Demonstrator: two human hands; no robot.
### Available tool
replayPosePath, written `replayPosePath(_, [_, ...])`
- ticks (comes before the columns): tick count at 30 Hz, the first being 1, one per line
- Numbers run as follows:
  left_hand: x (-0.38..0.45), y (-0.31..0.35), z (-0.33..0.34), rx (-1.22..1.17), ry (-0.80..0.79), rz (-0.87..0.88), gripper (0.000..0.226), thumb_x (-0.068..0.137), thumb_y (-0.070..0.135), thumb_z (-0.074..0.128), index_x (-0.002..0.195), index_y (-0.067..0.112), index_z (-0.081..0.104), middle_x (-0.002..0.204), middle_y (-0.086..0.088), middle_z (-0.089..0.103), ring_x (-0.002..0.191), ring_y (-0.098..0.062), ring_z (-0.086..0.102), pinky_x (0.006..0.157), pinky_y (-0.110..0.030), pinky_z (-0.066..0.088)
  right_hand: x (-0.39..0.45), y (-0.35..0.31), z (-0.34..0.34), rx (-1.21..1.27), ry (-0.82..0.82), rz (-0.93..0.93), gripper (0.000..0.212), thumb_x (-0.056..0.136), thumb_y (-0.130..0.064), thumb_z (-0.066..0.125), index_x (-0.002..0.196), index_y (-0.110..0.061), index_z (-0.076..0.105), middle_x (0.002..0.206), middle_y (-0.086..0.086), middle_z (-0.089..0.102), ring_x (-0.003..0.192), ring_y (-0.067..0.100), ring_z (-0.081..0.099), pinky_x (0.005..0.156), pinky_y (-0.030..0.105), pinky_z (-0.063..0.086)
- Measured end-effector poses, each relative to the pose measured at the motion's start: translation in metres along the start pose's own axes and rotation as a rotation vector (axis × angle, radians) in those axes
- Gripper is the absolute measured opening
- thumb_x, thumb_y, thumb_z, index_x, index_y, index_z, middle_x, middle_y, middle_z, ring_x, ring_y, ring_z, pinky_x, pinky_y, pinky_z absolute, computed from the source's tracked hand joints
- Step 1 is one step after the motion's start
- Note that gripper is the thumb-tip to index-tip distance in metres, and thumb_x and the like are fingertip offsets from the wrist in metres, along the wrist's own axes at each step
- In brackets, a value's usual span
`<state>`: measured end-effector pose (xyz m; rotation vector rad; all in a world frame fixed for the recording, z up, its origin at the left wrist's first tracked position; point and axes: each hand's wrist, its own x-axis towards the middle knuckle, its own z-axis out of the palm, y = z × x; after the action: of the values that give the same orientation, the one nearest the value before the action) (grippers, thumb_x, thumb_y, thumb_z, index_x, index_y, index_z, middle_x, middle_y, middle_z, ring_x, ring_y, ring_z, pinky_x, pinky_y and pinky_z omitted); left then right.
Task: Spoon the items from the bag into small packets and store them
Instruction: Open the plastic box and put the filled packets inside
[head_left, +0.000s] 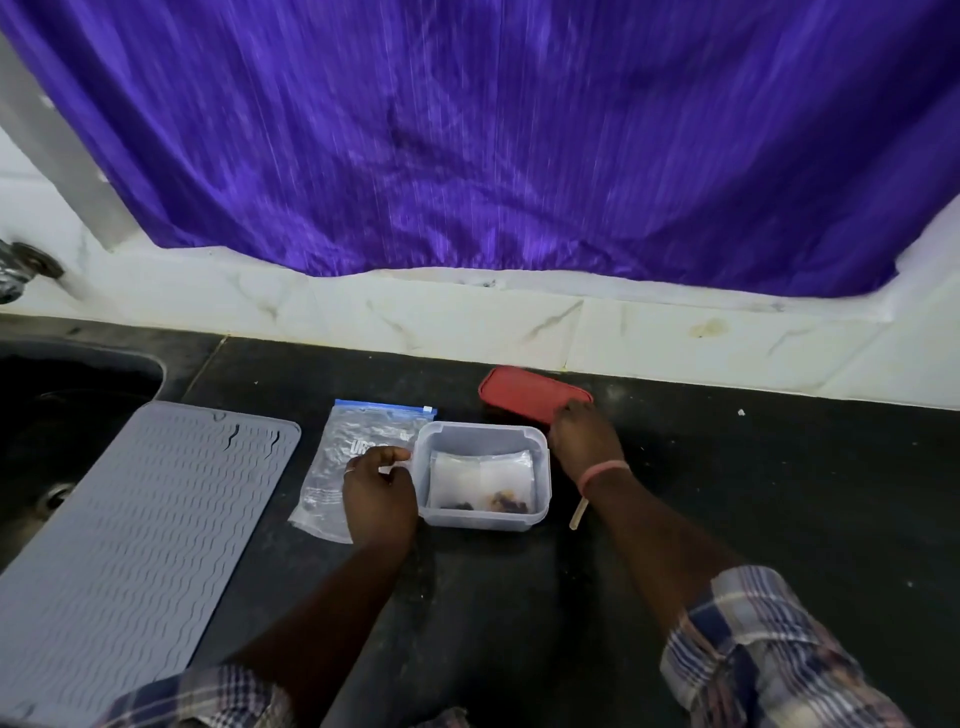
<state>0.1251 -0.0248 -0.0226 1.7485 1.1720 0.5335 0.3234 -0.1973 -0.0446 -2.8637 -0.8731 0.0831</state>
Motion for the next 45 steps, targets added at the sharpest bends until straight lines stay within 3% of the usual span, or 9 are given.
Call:
replayPosePath(3, [-0.001, 0.002, 0.005, -0.026, -0.004, 0.036, 0.027, 0.089, 0.001, 0.057, 0.102, 0.02, 0.07, 0.113, -0.002, 0.066, 0.099, -0.02, 0.063, 0.095, -0.044, 0.055, 0.015, -0.004, -0.024, 0.22, 0.231, 0.1, 0.01, 0.08, -0.011, 0.063, 0.079, -0.006, 0.071, 0.08, 0.016, 0.069, 0.074, 0.033, 0.063, 0.07, 0.037, 0.05])
replayPosePath(8, [-0.008, 0.016, 0.01, -0.09, -0.046, 0.06, 0.029, 0.09, -0.001, 0.057, 0.101, 0.024, 0.068, 0.114, -0.001, 0.066, 0.106, -0.021, 0.062, 0.102, -0.042, 0.052, 0.023, -0.019, -0.063, 0.663, 0.284, 0.251, 0.01, 0.085, -0.002, 0.058, 0.086, -0.007, 0.067, 0.087, 0.009, 0.071, 0.081, 0.023, 0.063, 0.075, 0.031, 0.05])
replayPosePath(19, [0.001, 0.037, 0.002, -0.268, -0.137, 0.131, 0.024, 0.097, 0.011, 0.062, 0.12, 0.019, 0.062, 0.125, -0.003, 0.065, 0.115, -0.023, 0.062, 0.097, -0.032, 0.048, -0.021, -0.057, -0.105, 0.455, 0.788, 0.176, 0.036, 0.077, 0.019, 0.055, 0.102, -0.007, 0.061, 0.098, 0.011, 0.062, 0.095, 0.025, 0.053, 0.075, 0.035, 0.046])
replayPosePath(23, [0.006, 0.043, -0.004, -0.322, -0.315, 0.151, 0.052, 0.099, 0.033, 0.063, 0.148, 0.025, 0.047, 0.148, 0.004, 0.052, 0.13, -0.018, 0.053, 0.104, -0.035, 0.045, -0.03, -0.087, -0.128, 0.584, 0.896, 0.203, 0.028, 0.084, 0.015, 0.053, 0.098, -0.008, 0.061, 0.097, 0.007, 0.063, 0.092, 0.022, 0.055, 0.074, 0.026, 0.044])
replayPosePath(27, [0.011, 0.04, -0.009, -0.426, -0.451, 0.197, 0.043, 0.103, 0.038, 0.054, 0.143, 0.022, 0.051, 0.135, 0.002, 0.062, 0.121, -0.017, 0.059, 0.097, -0.036, 0.049, -0.033, -0.111, -0.135, 0.745, 0.769, 0.312, 0.029, 0.084, 0.012, 0.047, 0.093, -0.013, 0.06, 0.095, 0.004, 0.064, 0.087, 0.016, 0.058, 0.072, 0.021, 0.045])
replayPosePath(30, [0.014, 0.031, -0.008, -0.339, -0.328, 0.159, 0.027, 0.107, 0.033, 0.047, 0.12, 0.015, 0.064, 0.105, -0.002, 0.068, 0.103, -0.026, 0.064, 0.086, -0.038, 0.049, -0.034, -0.115, -0.114, 0.876, 0.46, 0.489, 0.028, 0.086, 0.007, 0.044, 0.096, -0.013, 0.062, 0.093, -0.001, 0.063, 0.088, 0.015, 0.059, 0.076, 0.02, 0.039])
replayPosePath(35, [0.017, 0.025, -0.003, -0.101, -0.21, 0.057, 0.027, 0.105, 0.022, 0.049, 0.114, 0.006, 0.069, 0.106, -0.016, 0.071, 0.101, -0.035, 0.064, 0.08, -0.032, 0.039, -0.052, -0.105, -0.059, 0.923, 0.265, 0.615, 0.016, 0.099, -0.016, 0.052, 0.102, -0.008, 0.066, 0.096, 0.007, 0.067, 0.093, 0.022, 0.063, 0.08, 0.023, 0.04])
replayPosePath(39, [0.016, 0.022, 0.004, 0.06, -0.238, 0.094, 0.034, 0.095, -0.001, 0.045, 0.117, 0.001, 0.07, 0.11, -0.022, 0.071, 0.102, -0.04, 0.066, 0.084, -0.035, 0.049, -0.063, -0.1, -0.021, 0.777, 0.344, 0.663, 0.019, 0.095, -0.011, 0.051, 0.102, -0.012, 0.069, 0.106, 0.011, 0.067, 0.1, 0.027, 0.063, 0.097, 0.037, 0.05])
replayPosePath(45, [0.006, 0.004, 0.014, 0.285, -0.235, 0.08, 0.034, 0.099, 0.012, 0.048, 0.126, 0.011, 0.067, 0.126, -0.021, 0.064, 0.116, -0.043, 0.06, 0.097, -0.048, 0.051, -0.068, -0.095, 0.003, 0.457, 0.338, 0.671, 0.018, 0.09, -0.017, 0.057, 0.1, -0.011, 0.072, 0.099, 0.016, 0.062, 0.099, 0.034, 0.056, 0.107, 0.048, 0.037])
